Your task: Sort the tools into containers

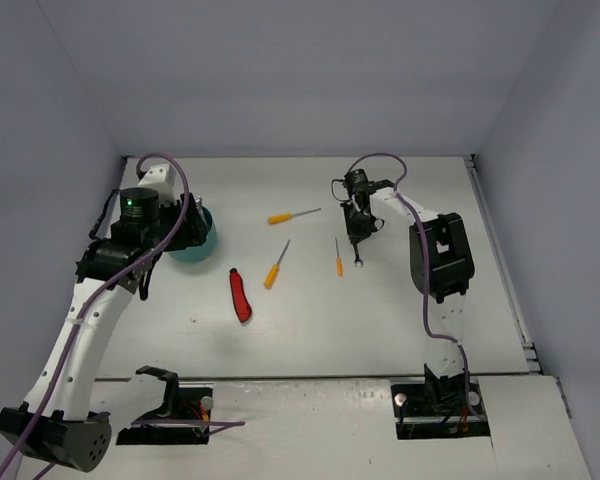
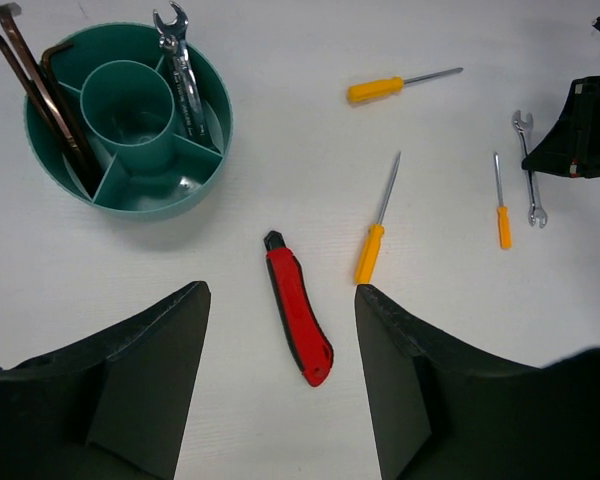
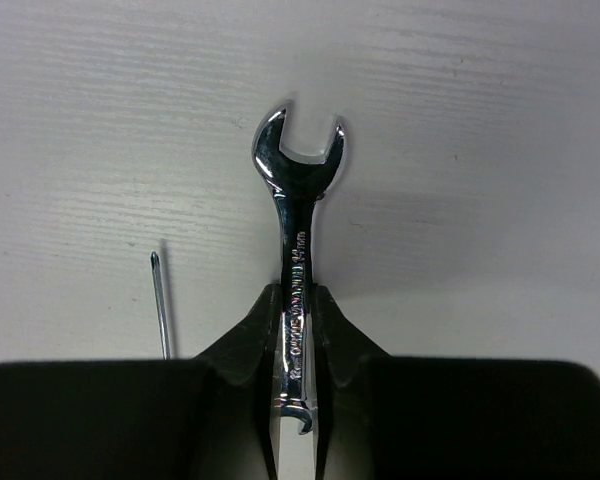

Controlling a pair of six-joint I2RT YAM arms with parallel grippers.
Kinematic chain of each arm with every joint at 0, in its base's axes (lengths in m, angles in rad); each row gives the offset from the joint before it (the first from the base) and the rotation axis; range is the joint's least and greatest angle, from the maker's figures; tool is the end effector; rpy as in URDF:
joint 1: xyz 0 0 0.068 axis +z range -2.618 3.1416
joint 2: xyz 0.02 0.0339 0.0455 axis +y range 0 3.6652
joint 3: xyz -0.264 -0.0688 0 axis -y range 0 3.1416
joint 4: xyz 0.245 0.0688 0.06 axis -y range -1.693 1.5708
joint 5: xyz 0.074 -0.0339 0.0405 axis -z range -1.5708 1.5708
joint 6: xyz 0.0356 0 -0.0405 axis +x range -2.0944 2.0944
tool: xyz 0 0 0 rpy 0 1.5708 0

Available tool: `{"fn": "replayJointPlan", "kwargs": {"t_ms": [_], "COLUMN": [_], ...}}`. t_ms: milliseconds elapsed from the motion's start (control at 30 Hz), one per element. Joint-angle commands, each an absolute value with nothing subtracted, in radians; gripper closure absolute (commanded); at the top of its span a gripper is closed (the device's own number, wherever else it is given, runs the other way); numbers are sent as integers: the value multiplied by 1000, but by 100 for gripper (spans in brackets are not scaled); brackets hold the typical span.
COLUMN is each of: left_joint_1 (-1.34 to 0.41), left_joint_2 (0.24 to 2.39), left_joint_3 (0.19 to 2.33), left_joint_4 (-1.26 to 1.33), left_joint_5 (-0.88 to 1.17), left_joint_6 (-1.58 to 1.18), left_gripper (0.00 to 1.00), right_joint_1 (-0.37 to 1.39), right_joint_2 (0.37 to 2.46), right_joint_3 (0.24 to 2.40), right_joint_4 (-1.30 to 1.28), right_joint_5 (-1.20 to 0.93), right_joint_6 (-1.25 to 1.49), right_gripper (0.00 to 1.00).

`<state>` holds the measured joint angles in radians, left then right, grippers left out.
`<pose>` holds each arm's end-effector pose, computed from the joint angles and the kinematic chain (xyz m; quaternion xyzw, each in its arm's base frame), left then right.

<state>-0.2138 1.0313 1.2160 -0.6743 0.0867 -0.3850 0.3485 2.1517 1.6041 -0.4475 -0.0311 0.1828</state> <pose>0.2053 -0.0477 0.3925 -0.0510 0.8554 -0.1872 0.4803 0.4366 0.1598 0.1659 -0.0837 0.9551 0.0889 0.2700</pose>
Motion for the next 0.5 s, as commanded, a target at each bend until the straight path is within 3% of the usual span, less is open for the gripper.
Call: {"fn": "replayJointPlan", "kwargs": {"t_ms": [0, 467], "left_joint_1": [-229, -457], "left_joint_2": [1048, 1229], "left_joint_3": [1244, 1151], "left_joint_4": [-594, -193], "left_joint_5": [168, 262], "left_joint_6": [-450, -701], "left_gripper": [44, 44], "right_joint_1": [359, 419], "right_joint_2": [2186, 1779], "right_joint_3": [1598, 1321], "right_joint_4": [-487, -249], "right_joint_5": [-20, 9], "right_joint_6": [160, 146], "right_gripper": [100, 100]}}
